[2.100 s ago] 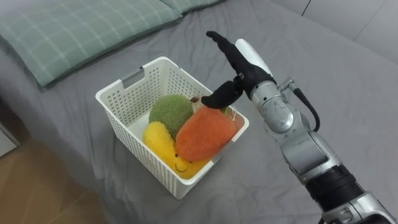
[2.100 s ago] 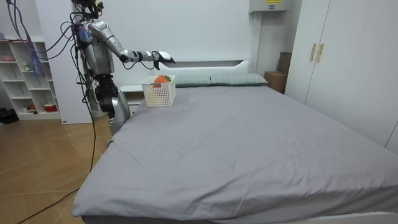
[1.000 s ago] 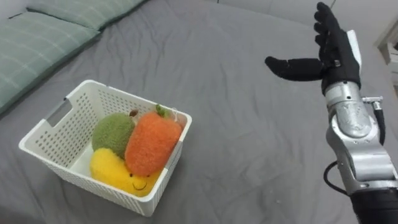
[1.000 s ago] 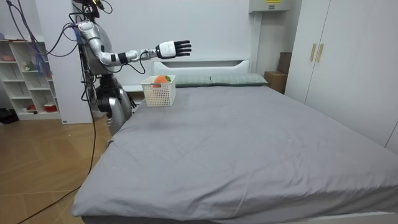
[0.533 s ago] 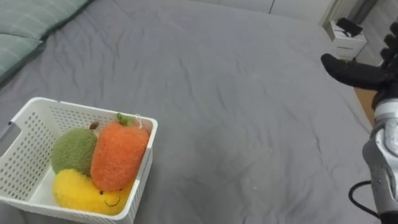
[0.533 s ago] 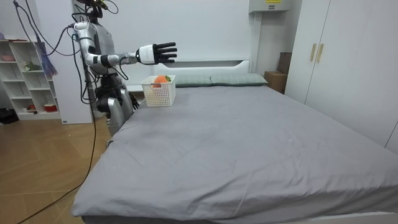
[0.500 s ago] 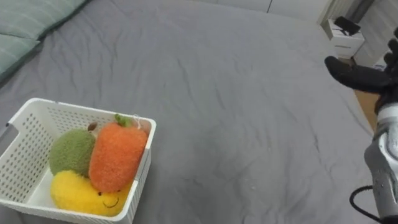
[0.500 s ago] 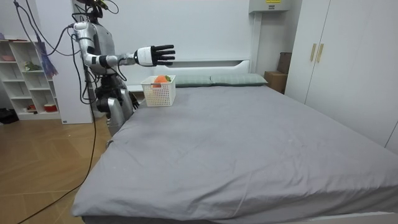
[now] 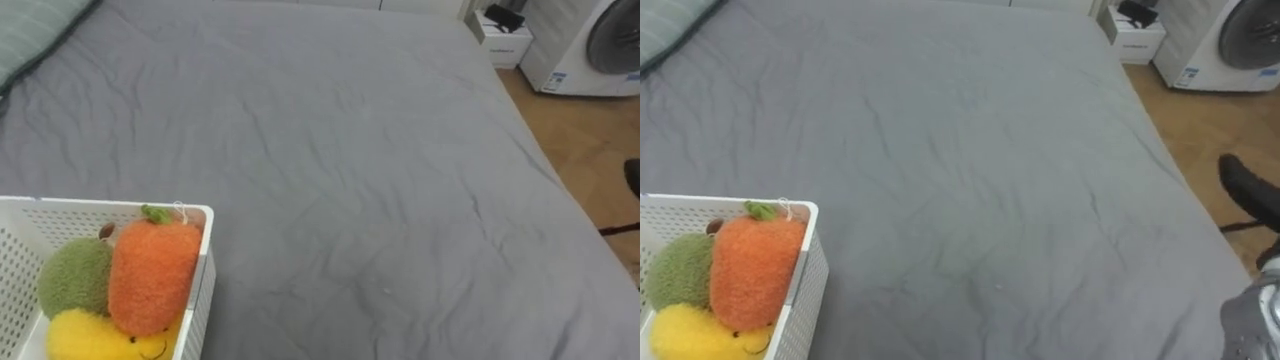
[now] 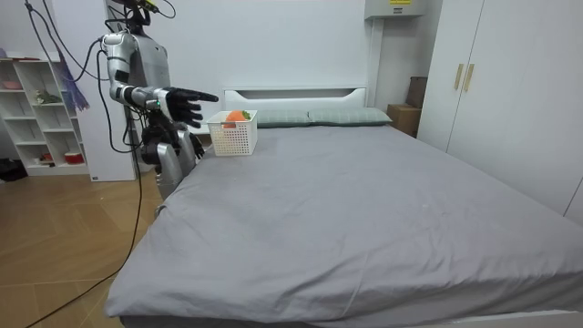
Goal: Collect toys from the bed
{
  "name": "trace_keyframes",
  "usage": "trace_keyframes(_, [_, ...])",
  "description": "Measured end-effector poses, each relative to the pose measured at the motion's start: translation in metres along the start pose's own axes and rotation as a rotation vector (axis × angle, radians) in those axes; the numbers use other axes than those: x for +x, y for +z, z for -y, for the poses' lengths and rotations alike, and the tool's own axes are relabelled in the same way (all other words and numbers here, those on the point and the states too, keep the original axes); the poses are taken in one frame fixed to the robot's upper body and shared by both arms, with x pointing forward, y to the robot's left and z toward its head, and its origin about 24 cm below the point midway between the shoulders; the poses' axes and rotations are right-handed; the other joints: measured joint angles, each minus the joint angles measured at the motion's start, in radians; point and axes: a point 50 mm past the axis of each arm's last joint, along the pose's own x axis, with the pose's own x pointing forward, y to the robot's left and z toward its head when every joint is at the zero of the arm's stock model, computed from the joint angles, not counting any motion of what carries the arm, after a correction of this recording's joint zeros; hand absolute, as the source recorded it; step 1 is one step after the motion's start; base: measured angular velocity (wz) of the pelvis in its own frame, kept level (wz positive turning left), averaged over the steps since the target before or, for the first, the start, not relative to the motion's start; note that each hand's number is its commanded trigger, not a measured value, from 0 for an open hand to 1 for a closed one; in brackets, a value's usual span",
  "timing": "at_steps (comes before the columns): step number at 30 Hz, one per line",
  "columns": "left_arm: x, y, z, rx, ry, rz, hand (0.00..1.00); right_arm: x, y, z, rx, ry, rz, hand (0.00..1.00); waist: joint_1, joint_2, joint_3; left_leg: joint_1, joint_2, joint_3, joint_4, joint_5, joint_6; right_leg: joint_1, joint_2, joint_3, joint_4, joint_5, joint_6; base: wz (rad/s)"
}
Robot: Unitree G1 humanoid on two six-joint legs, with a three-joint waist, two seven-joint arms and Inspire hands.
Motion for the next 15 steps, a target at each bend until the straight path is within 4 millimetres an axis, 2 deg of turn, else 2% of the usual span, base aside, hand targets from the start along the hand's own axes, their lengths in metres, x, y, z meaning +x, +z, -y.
trace_keyframes(4, [-0.001, -0.006, -0.003, -0.002, 0.011, -0.012, 0.00, 0.001, -0.035, 0.048, 0.041, -0.220, -0.160, 0.00, -0.004, 0.001, 0.0011, 0.001, 0.006, 0.019, 0.001, -0.001, -0.002, -0.002, 0.003, 0.001, -0.002, 0.000, -0.001, -0.05])
trace_keyframes(5, [-0.001, -0.005, -0.003, -0.005, 0.013, -0.005, 0.00, 0.000, -0.040, 0.054, 0.045, -0.247, -0.178, 0.00, -0.009, 0.002, 0.0001, 0.001, 0.006, 0.019, 0.001, -0.001, -0.003, -0.002, 0.003, 0.000, -0.002, 0.000, -0.001, 0.00])
trace_keyframes(7, [-0.002, -0.005, -0.004, -0.016, 0.023, -0.007, 0.00, -0.009, -0.067, 0.078, 0.060, -0.361, -0.282, 0.00, -0.017, 0.003, 0.0005, 0.002, 0.008, 0.020, 0.001, -0.002, -0.004, -0.001, 0.005, 0.001, -0.001, -0.001, -0.002, 0.00])
trace_keyframes(8, [-0.002, -0.006, -0.004, -0.024, 0.024, -0.009, 0.00, -0.013, -0.074, 0.084, 0.075, -0.392, -0.313, 0.00, -0.017, 0.004, 0.0008, 0.002, 0.009, 0.021, 0.001, -0.002, -0.005, -0.001, 0.006, 0.004, -0.001, -0.001, -0.002, -0.06])
trace_keyframes(10, [-0.003, -0.010, -0.003, -0.022, 0.028, -0.021, 0.00, -0.030, -0.100, 0.109, 0.076, -0.510, -0.423, 0.00, -0.018, 0.008, 0.0032, 0.012, 0.009, 0.020, 0.001, -0.005, -0.007, 0.005, 0.008, 0.013, -0.001, -0.002, -0.005, -0.10])
trace_keyframes(11, [-0.003, -0.012, -0.003, -0.021, 0.028, -0.027, 0.00, -0.035, -0.107, 0.115, 0.065, -0.540, -0.451, 0.00, -0.020, 0.007, 0.0044, 0.017, 0.009, 0.018, 0.001, -0.007, -0.008, 0.011, 0.009, 0.014, -0.001, -0.003, -0.006, -0.05])
trace_keyframes(12, [-0.003, -0.014, -0.003, -0.020, 0.027, -0.037, 0.00, -0.046, -0.119, 0.128, 0.056, -0.599, -0.503, 0.00, -0.021, 0.007, 0.0002, 0.020, 0.008, 0.017, 0.003, -0.011, -0.008, 0.015, 0.008, 0.014, -0.001, -0.007, -0.012, 0.00])
trace_keyframes(13, [-0.003, -0.015, -0.003, -0.021, 0.027, -0.039, 0.00, -0.057, -0.131, 0.140, 0.039, -0.647, -0.557, 0.00, -0.020, 0.011, 0.0015, 0.021, 0.007, 0.016, 0.003, -0.011, -0.008, 0.016, 0.008, 0.014, 0.000, -0.009, -0.015, 0.00])
trace_keyframes(15, [-0.003, -0.016, -0.003, -0.021, 0.025, -0.045, 0.00, -0.074, -0.146, 0.151, 0.024, -0.699, -0.628, 0.00, -0.021, 0.012, 0.0018, 0.023, 0.007, 0.019, 0.003, -0.011, -0.008, 0.014, 0.008, 0.018, 0.000, -0.013, -0.019, -0.02])
